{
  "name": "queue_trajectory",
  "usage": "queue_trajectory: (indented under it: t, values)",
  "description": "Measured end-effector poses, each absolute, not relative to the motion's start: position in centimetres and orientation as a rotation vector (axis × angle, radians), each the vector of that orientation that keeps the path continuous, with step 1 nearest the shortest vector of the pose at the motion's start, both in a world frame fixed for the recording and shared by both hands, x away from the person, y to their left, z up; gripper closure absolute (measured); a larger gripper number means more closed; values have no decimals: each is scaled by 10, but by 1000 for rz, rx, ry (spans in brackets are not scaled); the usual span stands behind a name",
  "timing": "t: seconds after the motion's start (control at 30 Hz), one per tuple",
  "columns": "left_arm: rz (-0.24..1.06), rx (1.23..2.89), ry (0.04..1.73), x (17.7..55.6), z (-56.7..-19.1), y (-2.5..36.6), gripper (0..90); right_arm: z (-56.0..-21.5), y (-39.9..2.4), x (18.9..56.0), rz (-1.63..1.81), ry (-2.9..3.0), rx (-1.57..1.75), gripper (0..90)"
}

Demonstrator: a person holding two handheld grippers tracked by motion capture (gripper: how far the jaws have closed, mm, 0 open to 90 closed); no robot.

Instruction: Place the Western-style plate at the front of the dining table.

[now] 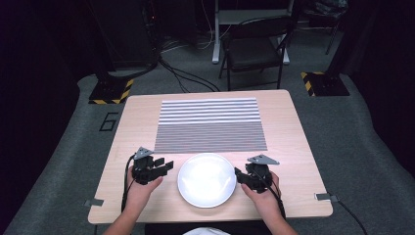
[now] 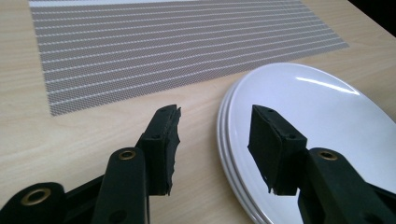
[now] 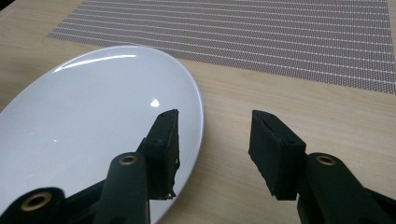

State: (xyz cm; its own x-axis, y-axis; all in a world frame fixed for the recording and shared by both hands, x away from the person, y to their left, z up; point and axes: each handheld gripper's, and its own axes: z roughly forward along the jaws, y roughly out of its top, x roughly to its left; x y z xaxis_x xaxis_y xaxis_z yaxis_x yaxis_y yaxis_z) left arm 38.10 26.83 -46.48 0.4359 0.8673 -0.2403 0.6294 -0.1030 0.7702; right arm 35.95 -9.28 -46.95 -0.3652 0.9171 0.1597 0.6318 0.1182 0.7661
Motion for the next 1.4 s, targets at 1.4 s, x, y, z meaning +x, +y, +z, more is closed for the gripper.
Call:
queue_trajectory:
  t: [1.4]
  values:
    - [279,1835,1273,360,-504,237,587,-506,-72,348,1099,2014,1574,513]
